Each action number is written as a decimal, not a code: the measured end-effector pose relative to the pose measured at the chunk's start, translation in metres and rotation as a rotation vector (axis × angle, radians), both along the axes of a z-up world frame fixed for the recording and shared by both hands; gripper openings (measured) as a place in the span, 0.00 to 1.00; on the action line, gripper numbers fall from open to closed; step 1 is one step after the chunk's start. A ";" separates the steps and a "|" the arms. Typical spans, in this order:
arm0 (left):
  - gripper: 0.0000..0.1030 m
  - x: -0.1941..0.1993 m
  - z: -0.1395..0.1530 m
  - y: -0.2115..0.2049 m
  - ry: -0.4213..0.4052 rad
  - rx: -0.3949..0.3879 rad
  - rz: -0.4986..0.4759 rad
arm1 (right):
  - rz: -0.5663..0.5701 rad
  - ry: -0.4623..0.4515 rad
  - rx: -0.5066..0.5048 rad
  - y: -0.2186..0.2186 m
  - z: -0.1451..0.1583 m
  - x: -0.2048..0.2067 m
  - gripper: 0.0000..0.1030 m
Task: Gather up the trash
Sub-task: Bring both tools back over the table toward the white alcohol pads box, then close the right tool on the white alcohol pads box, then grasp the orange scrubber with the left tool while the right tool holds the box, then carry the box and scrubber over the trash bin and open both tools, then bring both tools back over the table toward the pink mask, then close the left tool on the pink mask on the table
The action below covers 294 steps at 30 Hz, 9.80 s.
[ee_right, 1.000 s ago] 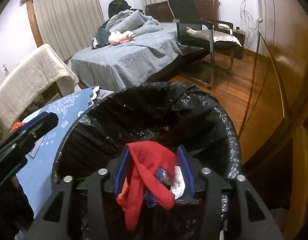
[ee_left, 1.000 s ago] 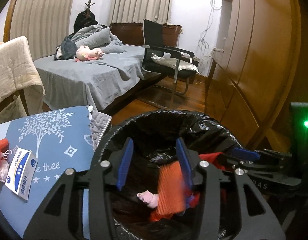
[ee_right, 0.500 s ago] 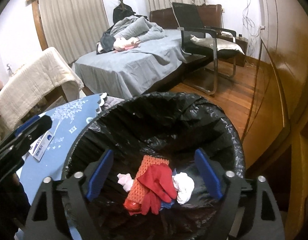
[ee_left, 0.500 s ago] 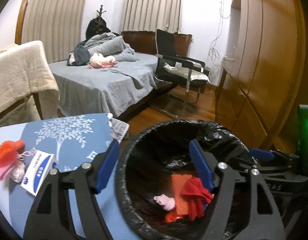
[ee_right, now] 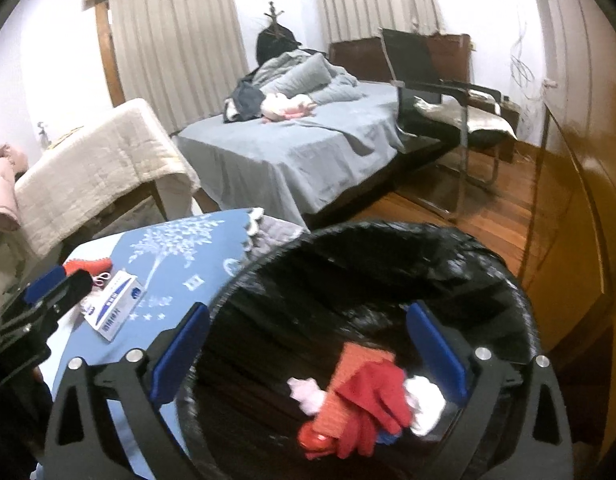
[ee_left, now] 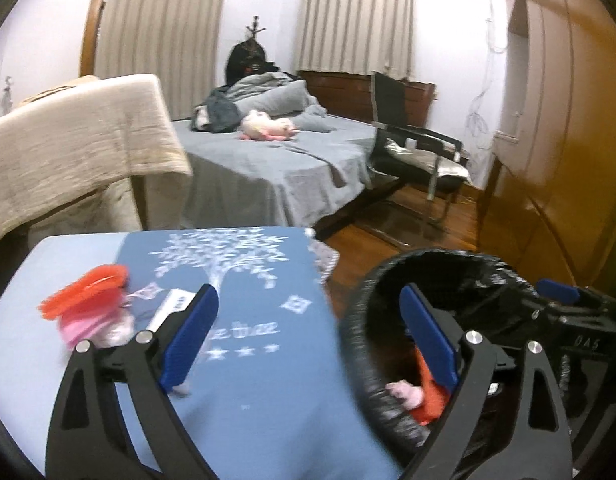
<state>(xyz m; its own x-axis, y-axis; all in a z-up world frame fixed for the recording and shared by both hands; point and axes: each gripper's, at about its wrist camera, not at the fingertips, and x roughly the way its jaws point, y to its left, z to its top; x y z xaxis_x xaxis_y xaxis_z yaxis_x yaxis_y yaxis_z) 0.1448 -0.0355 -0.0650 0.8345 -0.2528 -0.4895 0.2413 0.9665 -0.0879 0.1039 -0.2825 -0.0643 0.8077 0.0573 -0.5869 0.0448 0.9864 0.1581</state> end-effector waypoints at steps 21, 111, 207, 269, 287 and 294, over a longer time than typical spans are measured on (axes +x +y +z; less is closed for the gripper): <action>0.87 -0.007 -0.025 0.164 0.037 0.079 0.336 | 0.246 -0.003 -0.001 0.163 -0.016 0.066 0.94; 0.35 0.072 -0.047 0.195 0.145 -0.064 0.258 | 0.345 0.152 -0.072 0.237 -0.055 0.121 0.54; 0.12 -0.011 0.007 -0.033 -0.019 0.005 -0.150 | 0.017 -0.013 -0.035 0.019 0.019 -0.004 0.54; 0.93 -0.039 0.011 0.069 -0.054 0.068 0.104 | 0.076 -0.056 -0.088 0.070 0.017 -0.006 0.94; 0.93 0.008 -0.034 0.164 0.036 0.077 0.313 | 0.230 -0.003 -0.089 0.172 -0.023 0.052 0.94; 0.81 0.031 -0.049 0.166 0.065 0.079 0.312 | 0.243 0.017 -0.087 0.185 -0.032 0.067 0.94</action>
